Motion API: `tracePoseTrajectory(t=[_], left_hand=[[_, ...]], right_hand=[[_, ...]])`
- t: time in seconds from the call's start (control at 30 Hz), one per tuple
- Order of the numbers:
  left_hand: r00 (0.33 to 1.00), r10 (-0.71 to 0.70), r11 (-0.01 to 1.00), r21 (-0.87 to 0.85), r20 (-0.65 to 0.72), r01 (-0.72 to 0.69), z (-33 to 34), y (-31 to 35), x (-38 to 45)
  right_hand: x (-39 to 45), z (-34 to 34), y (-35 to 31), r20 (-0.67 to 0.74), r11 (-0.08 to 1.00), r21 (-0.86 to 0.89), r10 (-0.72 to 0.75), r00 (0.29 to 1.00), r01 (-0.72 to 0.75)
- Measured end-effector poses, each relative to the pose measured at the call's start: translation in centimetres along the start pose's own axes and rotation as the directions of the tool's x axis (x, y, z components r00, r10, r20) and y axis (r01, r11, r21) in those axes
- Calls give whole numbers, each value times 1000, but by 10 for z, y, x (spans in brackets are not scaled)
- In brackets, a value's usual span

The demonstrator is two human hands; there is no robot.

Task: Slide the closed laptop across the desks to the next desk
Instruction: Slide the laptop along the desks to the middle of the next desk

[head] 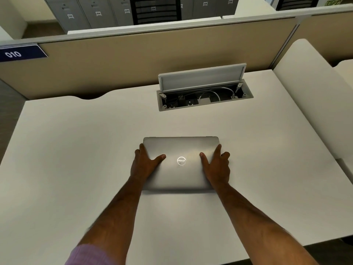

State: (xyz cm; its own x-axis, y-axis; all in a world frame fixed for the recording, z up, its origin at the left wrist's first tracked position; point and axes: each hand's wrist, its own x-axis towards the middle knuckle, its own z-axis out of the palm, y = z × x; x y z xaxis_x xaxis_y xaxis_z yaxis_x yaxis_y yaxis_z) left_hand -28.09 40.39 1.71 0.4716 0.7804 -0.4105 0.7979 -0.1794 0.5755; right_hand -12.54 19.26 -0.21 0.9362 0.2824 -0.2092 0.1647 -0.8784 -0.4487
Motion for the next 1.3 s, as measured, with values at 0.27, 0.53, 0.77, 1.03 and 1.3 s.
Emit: tracePoseTrajectory(t=[0.27, 0.53, 0.77, 1.03, 1.3], left_hand=[[999, 50, 985, 167, 13, -52, -1, 2, 2], [996, 90, 946, 313, 8, -88, -2, 0, 2], [996, 90, 935, 345, 3, -85, 0, -3, 1], [995, 95, 927, 365, -14, -84, 3, -4, 1], [995, 95, 900, 430, -37, -70, 5, -3, -2]], right_hand=[[-3, 2, -1, -25, 999, -45, 2, 1000, -3], [-6, 6, -5, -43, 990, -140, 15, 999, -21], [-9, 7, -10, -59, 986, -166, 14, 998, -23], [-12, 7, -12, -83, 983, -182, -2, 997, -13], [-7, 9, -8, -89, 960, -279, -20, 996, -6]])
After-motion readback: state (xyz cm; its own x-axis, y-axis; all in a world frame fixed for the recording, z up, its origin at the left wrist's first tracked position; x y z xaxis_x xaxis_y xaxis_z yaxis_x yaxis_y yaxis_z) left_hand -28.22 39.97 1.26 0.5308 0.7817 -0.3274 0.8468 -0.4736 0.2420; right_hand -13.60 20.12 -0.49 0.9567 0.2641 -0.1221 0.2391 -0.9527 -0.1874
